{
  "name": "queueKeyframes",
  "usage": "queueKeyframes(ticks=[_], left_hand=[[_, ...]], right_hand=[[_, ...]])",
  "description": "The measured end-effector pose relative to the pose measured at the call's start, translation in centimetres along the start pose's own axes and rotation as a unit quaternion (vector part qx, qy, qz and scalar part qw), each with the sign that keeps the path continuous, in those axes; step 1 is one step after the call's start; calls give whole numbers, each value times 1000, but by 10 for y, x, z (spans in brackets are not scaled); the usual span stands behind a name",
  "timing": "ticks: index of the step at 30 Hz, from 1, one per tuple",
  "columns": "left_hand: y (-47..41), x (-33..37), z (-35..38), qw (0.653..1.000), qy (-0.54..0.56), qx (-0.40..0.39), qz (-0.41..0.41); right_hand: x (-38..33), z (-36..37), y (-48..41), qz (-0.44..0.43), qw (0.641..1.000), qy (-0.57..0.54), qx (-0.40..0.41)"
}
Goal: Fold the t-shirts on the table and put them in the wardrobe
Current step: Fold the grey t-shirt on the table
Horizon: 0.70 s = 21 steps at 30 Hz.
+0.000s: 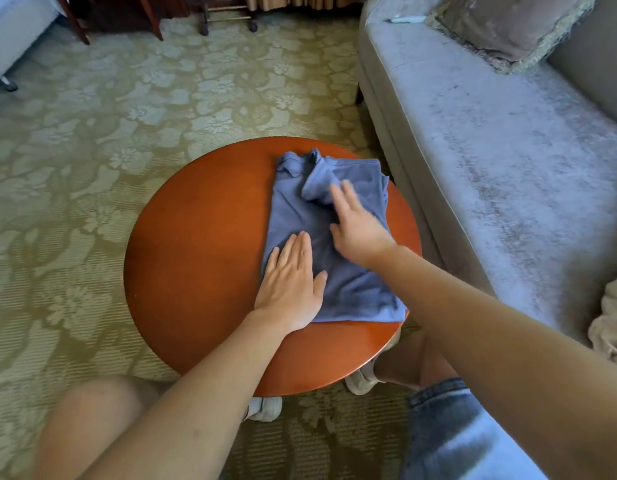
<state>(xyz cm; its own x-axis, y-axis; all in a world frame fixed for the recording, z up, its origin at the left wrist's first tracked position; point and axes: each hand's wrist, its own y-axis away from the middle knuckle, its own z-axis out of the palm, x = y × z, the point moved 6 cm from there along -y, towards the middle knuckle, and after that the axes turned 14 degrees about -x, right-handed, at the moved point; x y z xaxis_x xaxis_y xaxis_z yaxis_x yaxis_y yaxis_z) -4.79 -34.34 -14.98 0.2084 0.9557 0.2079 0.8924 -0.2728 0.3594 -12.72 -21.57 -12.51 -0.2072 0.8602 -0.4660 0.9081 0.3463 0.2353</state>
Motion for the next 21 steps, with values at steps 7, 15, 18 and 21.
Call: queueKeyframes(ticks=[7, 15, 18, 21], left_hand=[[-7, -17, -8, 997, -39, -22, 62], [-14, -72, -31, 989, -131, -70, 15], [-15, -121, -55, 989, -107, -58, -89], [-8, -163, -71, 978, -1, -25, -205]], right_hand=[[47, -33, 11, 177, 973, -35, 142], [11, 5, 17, 100, 975, 196, -46], [-13, -4, 23, 76, 977, 200, 10], [-13, -16, 22, 110, 981, 150, 54]])
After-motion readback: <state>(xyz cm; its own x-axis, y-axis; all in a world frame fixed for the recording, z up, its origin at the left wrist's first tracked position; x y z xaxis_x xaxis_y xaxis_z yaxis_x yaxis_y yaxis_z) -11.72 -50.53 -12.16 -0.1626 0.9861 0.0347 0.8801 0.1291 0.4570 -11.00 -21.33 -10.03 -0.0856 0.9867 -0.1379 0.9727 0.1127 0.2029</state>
